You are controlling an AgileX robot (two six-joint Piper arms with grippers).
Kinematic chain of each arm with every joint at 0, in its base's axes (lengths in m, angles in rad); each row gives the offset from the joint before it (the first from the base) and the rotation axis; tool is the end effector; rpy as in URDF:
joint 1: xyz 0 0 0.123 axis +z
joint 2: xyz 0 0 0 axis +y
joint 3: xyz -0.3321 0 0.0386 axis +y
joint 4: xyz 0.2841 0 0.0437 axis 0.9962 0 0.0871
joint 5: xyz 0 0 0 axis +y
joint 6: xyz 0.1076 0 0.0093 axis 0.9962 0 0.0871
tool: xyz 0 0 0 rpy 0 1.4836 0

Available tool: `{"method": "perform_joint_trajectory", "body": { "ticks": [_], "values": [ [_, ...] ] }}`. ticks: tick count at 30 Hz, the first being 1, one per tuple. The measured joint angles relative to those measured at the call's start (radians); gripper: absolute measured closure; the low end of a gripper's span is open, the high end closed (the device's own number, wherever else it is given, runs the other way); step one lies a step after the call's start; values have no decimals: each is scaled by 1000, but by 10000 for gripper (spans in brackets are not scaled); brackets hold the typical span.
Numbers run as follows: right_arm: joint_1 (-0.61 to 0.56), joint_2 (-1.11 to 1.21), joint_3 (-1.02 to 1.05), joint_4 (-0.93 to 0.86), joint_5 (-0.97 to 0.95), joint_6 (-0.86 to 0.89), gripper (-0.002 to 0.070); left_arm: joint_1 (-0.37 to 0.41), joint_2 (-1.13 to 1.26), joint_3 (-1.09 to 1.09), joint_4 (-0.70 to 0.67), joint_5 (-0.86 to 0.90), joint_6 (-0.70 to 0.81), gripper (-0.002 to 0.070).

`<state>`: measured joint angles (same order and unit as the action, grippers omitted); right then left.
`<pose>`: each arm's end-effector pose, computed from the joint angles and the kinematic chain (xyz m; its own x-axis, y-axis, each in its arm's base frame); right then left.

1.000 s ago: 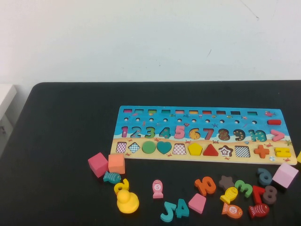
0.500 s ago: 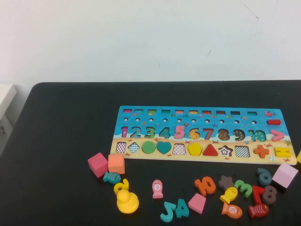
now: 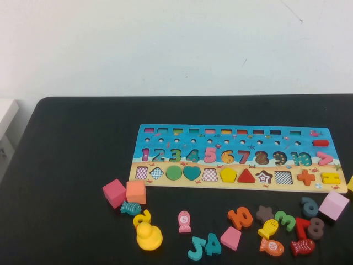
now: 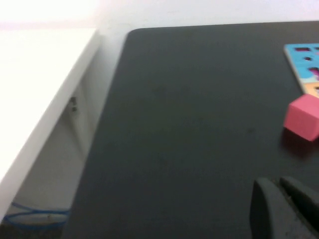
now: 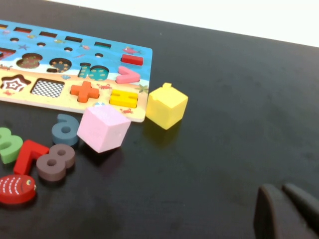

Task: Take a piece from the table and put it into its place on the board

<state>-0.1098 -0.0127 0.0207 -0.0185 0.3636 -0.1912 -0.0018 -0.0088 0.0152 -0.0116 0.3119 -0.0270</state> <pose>0.0551 -0.0068 0.1684 -0.2968 -0.1755 -0.9387 0.0556 0.9781 -0.2005 0.0571 -0.0005 0.1757 -0.2291 -0.0376 -0.9727 -0.0034 0.9993 -0.0378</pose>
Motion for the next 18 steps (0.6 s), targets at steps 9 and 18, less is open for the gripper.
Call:
{"method": "perform_joint_trajectory", "body": {
  "ticks": [9,18],
  "values": [
    [0,0,0,0,0,0,657,-105,-4,0,0,0,45,676],
    [0,0,0,0,0,0,657,-107,-4,0,0,0,47,676]
  ]
}}
